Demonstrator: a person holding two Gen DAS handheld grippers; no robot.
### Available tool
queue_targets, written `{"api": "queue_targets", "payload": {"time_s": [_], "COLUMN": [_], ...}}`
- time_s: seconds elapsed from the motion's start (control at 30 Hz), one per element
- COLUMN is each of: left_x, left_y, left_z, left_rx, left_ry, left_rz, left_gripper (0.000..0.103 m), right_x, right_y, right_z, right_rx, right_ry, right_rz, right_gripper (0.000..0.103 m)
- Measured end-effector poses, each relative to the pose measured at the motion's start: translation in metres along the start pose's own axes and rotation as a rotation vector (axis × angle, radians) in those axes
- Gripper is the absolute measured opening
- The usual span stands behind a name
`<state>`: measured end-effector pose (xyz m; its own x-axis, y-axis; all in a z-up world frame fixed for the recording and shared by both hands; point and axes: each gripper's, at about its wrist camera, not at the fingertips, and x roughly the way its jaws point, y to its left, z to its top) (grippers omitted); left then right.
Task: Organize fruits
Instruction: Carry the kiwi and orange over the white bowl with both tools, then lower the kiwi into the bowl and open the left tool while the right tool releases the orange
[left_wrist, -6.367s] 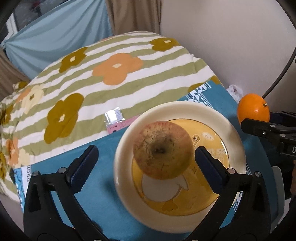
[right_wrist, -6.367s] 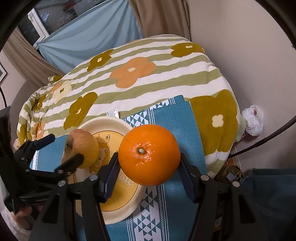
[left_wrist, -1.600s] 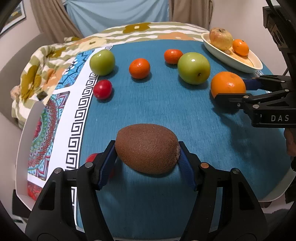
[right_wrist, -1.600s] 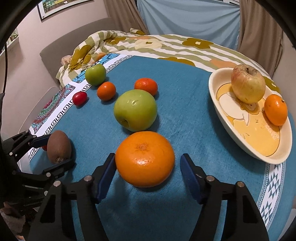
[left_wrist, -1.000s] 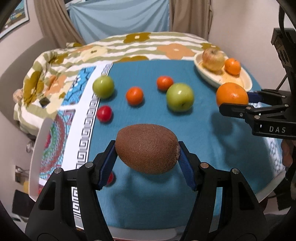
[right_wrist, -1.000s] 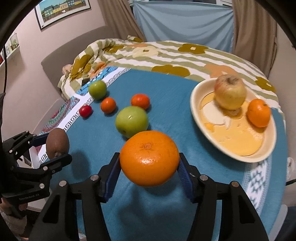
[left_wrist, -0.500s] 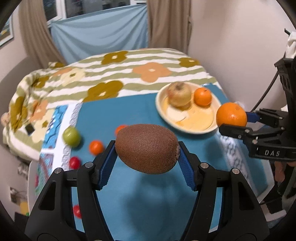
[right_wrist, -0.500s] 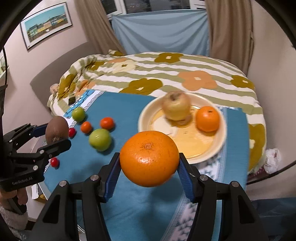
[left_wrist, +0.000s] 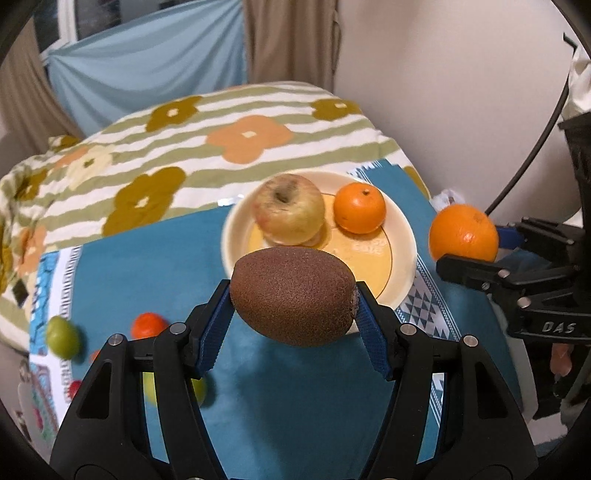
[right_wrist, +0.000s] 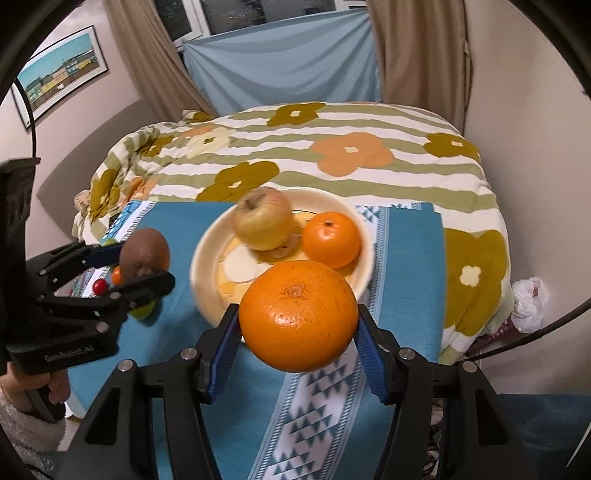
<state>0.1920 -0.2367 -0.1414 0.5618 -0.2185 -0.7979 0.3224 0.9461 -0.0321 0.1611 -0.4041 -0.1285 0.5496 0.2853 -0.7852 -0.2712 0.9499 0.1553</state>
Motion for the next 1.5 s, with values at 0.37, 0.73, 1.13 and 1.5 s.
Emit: {"api": "queue_targets", "payload": {"time_s": [0.37,0.73,1.13,1.5], "left_x": [0.067,0.081,0.034,-0.001], "left_y": [-0.023,-0.03,-0.001,0.043], "left_z": [0.014,0.017,0.024,0.003], "left_rx": [0.102,0.156,0.125,-0.003], "left_ry": [0.126,0.168,0.097,0.085], "left_rz": [-0.028,-0.076,-0.051,0.044], "left_gripper": [0.069,0.09,0.103,0.103], "right_x": [0.011,0.019,0.026,0.057], "right_y": [-0.029,-0.038,-0.033,-0.011], "right_z": [0.004,0.005,0.018,0.023], "right_rx": [0.097,0.159,0.14,0.099], "right_ry": [0.015,0.029,0.029,0.089], "right_rz": [-0.013,-0.028,-0.014,0.063], "right_gripper": [0.055,0.055,0.055,0.055]}}
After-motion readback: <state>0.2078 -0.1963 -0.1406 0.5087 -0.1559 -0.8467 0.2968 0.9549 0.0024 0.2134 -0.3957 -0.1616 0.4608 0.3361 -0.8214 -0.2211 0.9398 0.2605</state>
